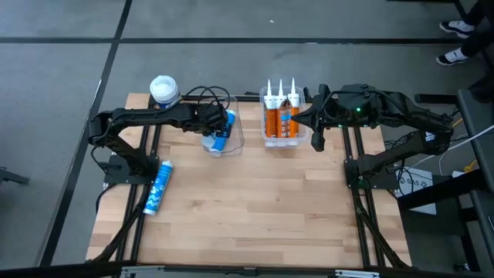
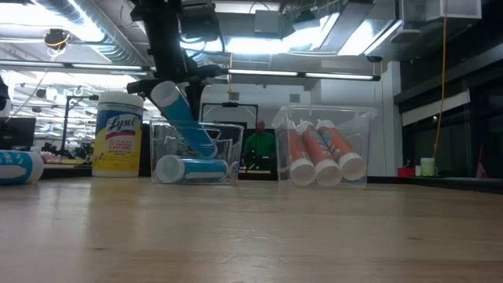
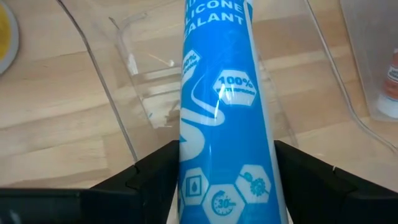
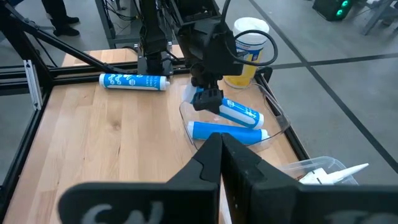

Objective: Pick & place silicon tubes, Sealant and Lysol wipes
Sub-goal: Put the right blue sealant into the left transparent bin

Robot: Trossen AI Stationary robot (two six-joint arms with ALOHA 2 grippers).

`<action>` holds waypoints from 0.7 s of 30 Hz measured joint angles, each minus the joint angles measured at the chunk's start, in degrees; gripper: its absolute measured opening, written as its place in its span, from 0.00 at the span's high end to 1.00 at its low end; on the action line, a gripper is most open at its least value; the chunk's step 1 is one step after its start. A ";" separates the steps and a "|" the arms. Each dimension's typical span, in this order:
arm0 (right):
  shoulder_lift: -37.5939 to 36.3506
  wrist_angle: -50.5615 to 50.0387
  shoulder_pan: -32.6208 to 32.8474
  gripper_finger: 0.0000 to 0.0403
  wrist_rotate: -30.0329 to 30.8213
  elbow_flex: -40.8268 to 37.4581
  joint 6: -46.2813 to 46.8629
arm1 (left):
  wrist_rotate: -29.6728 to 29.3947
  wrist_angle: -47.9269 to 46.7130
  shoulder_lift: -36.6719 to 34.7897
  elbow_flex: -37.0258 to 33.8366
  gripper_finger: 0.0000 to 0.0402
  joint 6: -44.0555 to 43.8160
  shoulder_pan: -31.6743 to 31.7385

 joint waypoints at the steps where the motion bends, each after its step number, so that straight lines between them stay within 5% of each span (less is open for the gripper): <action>1: 0.00 0.00 0.00 0.97 0.00 0.00 0.00 | 0.04 0.09 0.00 0.00 0.40 -0.07 0.00; 21: 0.00 0.02 0.00 0.97 0.00 0.00 0.33 | -0.15 0.29 -0.02 0.00 0.39 0.21 0.01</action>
